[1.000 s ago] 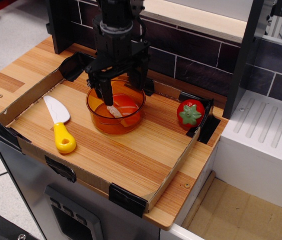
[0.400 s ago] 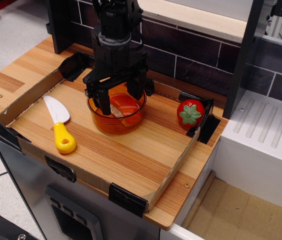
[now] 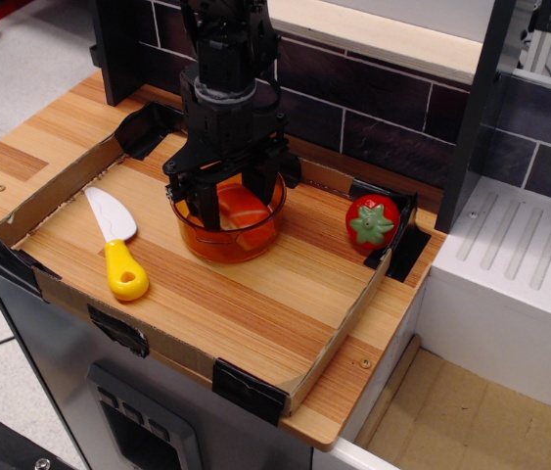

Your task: Take sushi out of pot

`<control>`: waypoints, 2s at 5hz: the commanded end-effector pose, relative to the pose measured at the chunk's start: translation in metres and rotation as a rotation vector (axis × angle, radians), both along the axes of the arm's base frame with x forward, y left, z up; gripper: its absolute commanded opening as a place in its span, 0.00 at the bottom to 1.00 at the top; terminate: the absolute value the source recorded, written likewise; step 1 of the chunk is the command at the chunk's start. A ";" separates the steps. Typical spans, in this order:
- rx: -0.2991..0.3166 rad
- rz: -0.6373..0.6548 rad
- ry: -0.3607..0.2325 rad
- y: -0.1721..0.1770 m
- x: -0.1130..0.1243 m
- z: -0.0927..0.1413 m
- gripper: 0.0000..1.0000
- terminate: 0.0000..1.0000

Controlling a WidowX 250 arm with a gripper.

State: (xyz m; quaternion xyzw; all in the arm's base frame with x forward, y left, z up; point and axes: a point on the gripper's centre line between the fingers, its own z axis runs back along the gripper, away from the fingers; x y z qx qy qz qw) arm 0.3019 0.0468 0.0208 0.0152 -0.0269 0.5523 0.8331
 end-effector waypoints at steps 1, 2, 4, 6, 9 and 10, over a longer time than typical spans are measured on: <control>0.012 0.019 -0.060 0.003 0.007 0.031 0.00 0.00; 0.032 0.026 -0.093 0.004 0.010 0.060 0.00 0.00; -0.024 -0.045 -0.074 -0.032 -0.013 0.082 0.00 0.00; -0.035 -0.291 -0.023 -0.073 -0.055 0.058 0.00 0.00; 0.041 -0.418 0.001 -0.067 -0.066 0.017 0.00 0.00; 0.063 -0.422 -0.001 -0.067 -0.066 0.007 0.00 0.00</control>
